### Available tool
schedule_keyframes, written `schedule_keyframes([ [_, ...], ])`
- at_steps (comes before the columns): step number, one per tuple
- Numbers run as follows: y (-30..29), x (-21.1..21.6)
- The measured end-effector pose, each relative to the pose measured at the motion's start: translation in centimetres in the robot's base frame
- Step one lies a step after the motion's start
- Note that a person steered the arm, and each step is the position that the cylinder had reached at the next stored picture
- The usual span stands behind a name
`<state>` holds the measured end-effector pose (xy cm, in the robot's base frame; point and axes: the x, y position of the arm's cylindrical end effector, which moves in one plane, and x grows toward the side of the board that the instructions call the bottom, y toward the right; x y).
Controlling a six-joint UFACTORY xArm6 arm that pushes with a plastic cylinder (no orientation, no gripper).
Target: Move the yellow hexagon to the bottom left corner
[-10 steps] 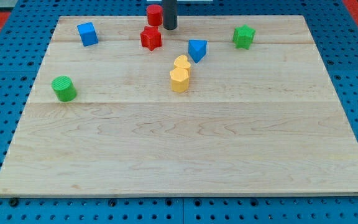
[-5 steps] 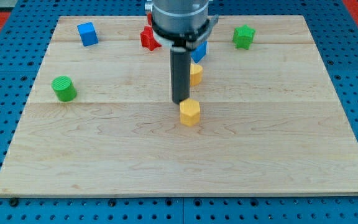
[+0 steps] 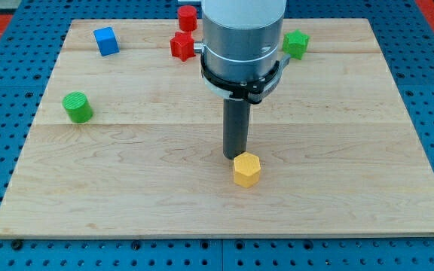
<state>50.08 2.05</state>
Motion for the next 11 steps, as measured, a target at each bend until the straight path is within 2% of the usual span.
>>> schedule_keyframes([
  [1, -2.6, 1.1],
  [2, -2.2, 0.5],
  [4, 3.1, -0.7],
  [5, -0.3, 2.1],
  [6, -7.6, 4.8],
  [7, -3.0, 3.1],
  [8, -1.4, -0.9],
  [9, 5.0, 2.0],
  [11, 0.6, 8.3],
])
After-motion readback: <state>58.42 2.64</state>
